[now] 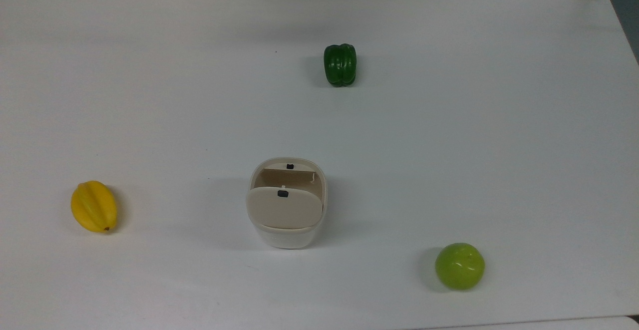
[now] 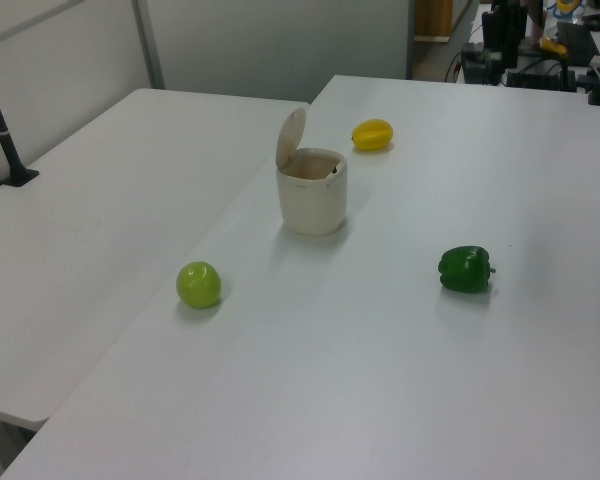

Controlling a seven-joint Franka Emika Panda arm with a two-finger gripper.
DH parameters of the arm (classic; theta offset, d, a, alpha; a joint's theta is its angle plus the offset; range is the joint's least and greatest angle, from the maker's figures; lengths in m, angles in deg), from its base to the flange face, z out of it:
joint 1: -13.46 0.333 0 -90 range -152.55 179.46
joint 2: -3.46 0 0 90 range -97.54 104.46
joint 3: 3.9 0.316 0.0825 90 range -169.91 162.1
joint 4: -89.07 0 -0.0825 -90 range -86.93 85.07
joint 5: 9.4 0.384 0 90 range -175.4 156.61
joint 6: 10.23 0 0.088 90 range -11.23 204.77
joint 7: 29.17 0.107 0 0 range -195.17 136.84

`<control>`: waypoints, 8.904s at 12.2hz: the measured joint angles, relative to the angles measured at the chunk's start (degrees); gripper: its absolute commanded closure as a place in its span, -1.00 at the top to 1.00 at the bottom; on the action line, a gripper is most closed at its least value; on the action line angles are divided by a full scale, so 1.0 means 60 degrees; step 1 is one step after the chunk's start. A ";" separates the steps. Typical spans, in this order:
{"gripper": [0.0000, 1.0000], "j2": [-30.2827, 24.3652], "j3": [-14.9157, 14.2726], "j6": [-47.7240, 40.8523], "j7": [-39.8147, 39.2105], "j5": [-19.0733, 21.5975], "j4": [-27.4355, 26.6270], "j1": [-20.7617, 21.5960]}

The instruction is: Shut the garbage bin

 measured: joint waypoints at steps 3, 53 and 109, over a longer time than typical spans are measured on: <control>-1.00 0.0090 0.0010 0.0000 -0.0001 0.0286 -0.0003 0.0016; -1.00 0.5100 0.0114 1.3881 -0.0089 0.0916 0.1529 0.1942; -1.00 0.3927 0.0020 0.7327 -0.0557 0.0912 0.1288 0.1534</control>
